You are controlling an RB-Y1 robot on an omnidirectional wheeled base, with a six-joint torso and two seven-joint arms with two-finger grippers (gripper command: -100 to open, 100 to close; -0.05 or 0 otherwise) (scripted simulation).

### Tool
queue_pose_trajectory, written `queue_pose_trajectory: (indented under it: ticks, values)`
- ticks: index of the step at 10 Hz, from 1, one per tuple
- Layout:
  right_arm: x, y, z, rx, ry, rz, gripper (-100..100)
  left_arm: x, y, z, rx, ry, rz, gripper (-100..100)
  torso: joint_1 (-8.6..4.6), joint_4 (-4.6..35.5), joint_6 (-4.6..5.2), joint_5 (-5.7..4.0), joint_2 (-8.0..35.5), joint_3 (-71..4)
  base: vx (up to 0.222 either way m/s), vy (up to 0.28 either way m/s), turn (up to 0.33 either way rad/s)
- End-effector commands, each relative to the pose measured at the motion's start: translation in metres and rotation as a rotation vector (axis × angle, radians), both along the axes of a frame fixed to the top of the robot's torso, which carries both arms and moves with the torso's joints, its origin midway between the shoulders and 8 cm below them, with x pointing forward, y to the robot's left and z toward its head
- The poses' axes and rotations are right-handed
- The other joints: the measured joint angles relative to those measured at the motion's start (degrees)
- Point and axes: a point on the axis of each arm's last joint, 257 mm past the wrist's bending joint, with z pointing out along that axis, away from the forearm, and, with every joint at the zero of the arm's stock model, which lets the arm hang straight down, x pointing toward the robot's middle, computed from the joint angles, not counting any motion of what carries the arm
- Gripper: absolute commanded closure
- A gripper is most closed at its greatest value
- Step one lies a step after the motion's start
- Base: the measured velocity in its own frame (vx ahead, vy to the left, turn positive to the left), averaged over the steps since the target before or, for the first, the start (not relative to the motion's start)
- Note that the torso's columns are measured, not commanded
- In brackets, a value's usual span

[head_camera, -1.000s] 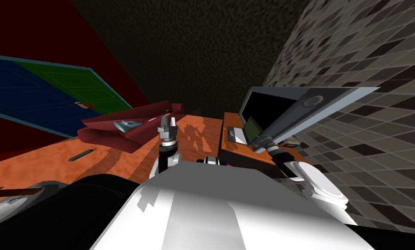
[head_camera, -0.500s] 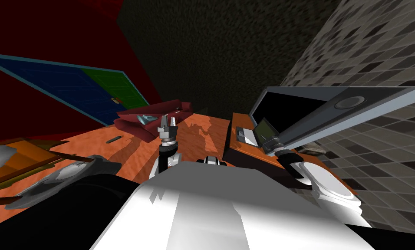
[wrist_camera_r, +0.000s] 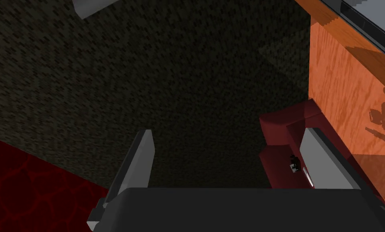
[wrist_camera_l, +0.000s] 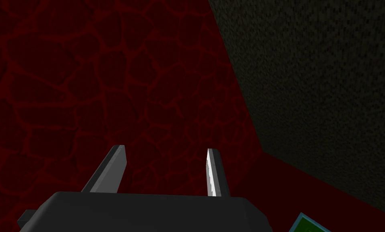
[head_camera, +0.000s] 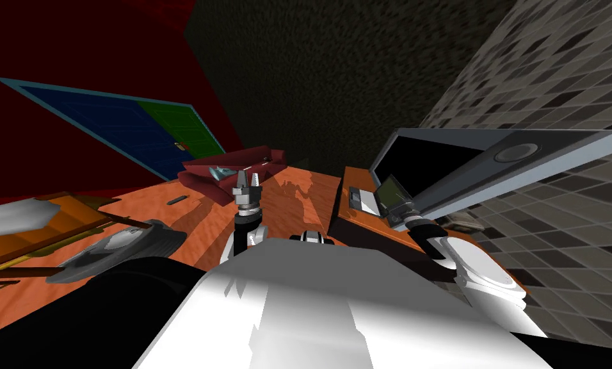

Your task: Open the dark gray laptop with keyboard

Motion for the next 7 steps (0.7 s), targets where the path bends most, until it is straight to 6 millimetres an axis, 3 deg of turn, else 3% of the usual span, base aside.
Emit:
queue_pose_trajectory:
  ticks: [1, 4, 5, 6, 7]
  values:
    - [0.008, 0.006, 0.007, 0.059, -0.041, -0.003, -100, 0.0, 0.0, 0.0, 0.0, 0.0, 0.0, 0, 0.28, 0.0, 0.0, 0.09, 0.0, 0.0, -0.046, -0.182, 0.006]
    - [0.018, 0.014, 0.016, 0.135, -0.093, -0.005, -100, 0.0, 0.0, 0.0, 0.0, 0.0, 0.0, 0, 0.44, 0.0, 0.0, 0.15, 0.1, 0.1, -0.069, -0.165, 0.02]
    - [0.016, 0.018, 0.01, 0.124, -0.075, 0.006, -100, 0.0, 0.0, 0.0, 0.0, 0.0, 0.0, 0, 0.05, 0.1, 0.21, 0.22, 0.0, 0.0, -0.034, -0.054, 0.055]
    - [0.019, -0.005, 0.01, 0.118, -0.079, -0.046, -100, 0.0, 0.0, 0.0, 0.0, 0.0, 0.0, 0, 0.09, 0.1, 0.32, 0.18, -0.1, -0.1, -0.113, -0.046, 0.431]
    - [0.018, -0.006, 0.01, 0.118, -0.079, -0.047, -100, 0.0, 0.0, 0.0, 0.0, 0.0, 0.0, 0, 0.12, 0.1, 0.06, 0.1, 0.1, 0.0, -0.129, -0.051, 0.258]
